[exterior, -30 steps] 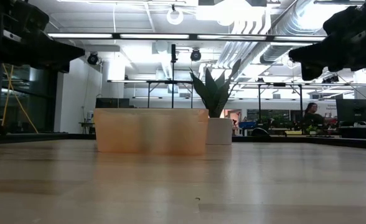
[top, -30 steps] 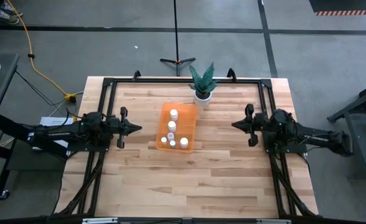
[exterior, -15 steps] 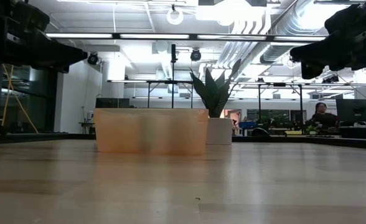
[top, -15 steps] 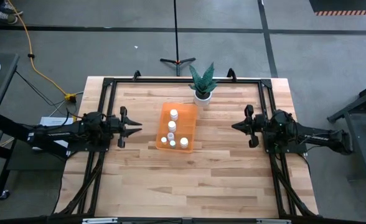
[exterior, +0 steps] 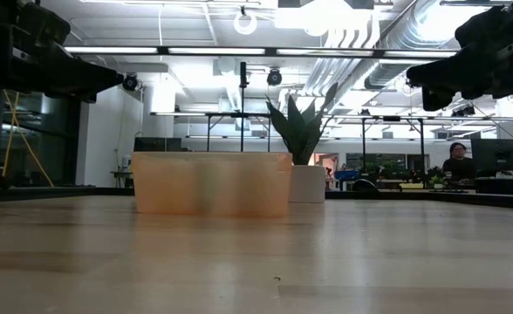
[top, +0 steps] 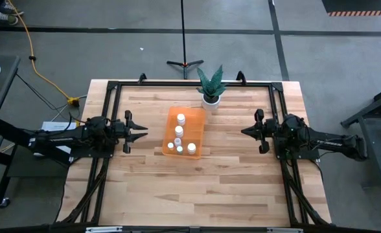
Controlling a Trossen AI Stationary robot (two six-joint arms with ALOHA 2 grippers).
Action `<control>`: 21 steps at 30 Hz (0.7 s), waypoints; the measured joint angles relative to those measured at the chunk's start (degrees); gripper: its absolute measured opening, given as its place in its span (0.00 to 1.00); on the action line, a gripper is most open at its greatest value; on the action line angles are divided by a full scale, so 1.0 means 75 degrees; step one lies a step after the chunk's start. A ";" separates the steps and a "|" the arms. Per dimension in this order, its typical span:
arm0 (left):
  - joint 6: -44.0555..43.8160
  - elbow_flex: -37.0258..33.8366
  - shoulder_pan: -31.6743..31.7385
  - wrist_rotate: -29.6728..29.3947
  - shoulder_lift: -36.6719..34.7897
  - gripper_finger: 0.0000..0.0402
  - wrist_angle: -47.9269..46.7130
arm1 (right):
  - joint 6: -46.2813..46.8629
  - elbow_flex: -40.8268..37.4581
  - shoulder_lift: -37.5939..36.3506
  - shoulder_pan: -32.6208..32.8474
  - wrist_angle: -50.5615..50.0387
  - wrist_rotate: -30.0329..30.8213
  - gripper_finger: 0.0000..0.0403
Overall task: Pick and place pill bottles into a basket
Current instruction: Return to Home Position
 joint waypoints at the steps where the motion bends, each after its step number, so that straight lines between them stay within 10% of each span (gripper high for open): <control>1: 0.0000 0.0000 0.0000 0.0002 0.0000 0.33 0.0000 | 0.0000 0.0001 0.0000 0.0000 0.0000 0.0000 0.00; 21: -0.0006 0.0003 0.0000 -0.0004 0.0003 0.33 0.0003 | 0.0000 0.0000 0.0000 0.0000 -0.0001 0.0000 0.02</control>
